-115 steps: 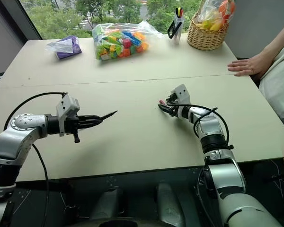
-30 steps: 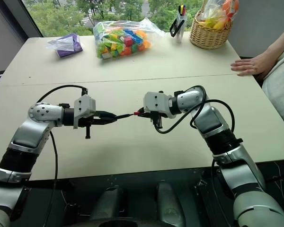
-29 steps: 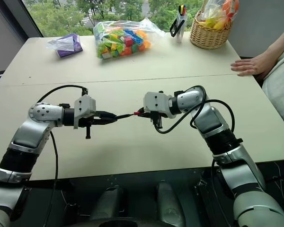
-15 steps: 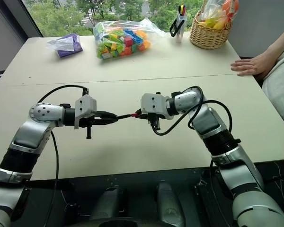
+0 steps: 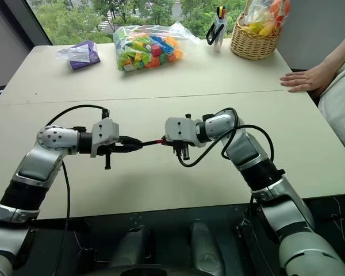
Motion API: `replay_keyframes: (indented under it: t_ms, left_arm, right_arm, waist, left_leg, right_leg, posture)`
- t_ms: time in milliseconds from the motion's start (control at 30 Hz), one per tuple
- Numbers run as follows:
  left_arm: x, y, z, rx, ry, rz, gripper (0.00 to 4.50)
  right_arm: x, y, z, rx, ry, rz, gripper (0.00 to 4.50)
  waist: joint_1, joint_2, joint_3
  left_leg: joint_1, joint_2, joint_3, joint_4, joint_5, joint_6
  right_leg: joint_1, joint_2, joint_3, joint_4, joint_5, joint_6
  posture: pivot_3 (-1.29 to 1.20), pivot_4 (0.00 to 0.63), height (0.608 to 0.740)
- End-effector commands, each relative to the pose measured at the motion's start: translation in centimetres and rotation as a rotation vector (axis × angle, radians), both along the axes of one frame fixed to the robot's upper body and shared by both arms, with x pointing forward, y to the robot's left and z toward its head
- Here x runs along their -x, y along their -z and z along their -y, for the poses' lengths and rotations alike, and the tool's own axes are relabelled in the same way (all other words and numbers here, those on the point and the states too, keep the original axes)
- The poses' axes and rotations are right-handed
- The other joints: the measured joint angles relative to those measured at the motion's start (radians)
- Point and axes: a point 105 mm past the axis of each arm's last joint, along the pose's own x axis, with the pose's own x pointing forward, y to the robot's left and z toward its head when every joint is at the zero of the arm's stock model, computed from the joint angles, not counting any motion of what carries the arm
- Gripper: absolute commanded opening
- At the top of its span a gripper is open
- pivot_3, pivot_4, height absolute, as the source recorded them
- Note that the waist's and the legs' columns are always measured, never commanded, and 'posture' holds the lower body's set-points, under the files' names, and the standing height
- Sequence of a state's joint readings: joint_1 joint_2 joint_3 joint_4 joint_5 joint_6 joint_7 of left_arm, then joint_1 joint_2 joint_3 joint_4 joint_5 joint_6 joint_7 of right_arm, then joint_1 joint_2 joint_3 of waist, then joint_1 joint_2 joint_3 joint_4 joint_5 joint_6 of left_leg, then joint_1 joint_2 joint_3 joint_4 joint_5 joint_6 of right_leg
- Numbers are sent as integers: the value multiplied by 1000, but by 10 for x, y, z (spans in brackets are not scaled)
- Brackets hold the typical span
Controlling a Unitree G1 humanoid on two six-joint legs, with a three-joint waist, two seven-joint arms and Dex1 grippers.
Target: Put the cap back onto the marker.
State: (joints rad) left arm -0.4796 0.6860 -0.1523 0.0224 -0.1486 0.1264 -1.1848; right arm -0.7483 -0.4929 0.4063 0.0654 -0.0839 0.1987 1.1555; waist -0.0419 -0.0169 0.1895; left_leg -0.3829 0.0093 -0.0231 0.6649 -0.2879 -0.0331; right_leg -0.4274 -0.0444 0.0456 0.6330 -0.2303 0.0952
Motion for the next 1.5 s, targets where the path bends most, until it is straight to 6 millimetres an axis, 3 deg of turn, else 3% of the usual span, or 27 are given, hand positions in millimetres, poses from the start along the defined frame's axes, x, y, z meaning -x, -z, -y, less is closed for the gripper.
replay_keyframes:
  t_ms: [33,233,767,1500]
  left_arm:
    - [-1,-5,6,-12,28,82,0]
    - [-4,-10,10,30,37,119,0]
    - [-4,-26,17,150,47,44,0]
    - [-3,-33,27,91,106,85,0]
  right_arm:
    - [7,-3,-15,5,-67,26,46]
    - [14,2,-23,20,-106,0,46]
    - [25,-13,-41,21,-203,89,46]
    - [21,-10,-37,123,-244,134,46]
  waist:
    - [0,0,0]
    - [0,0,0]
    - [0,0,0]
    - [0,0,0]
  left_leg:
    - [0,0,0,0,0,0]
    - [0,0,0,0,0,0]
    - [0,0,0,0,0,0]
    - [0,0,0,1,0,0]
  right_leg:
    - [0,0,0,0,0,0]
    - [0,0,0,0,0,0]
    - [0,0,0,1,0,0]
    - [0,0,0,1,0,0]
  posture:
    - [0,150,740]
    - [0,150,740]
    - [0,150,740]
    - [0,150,740]
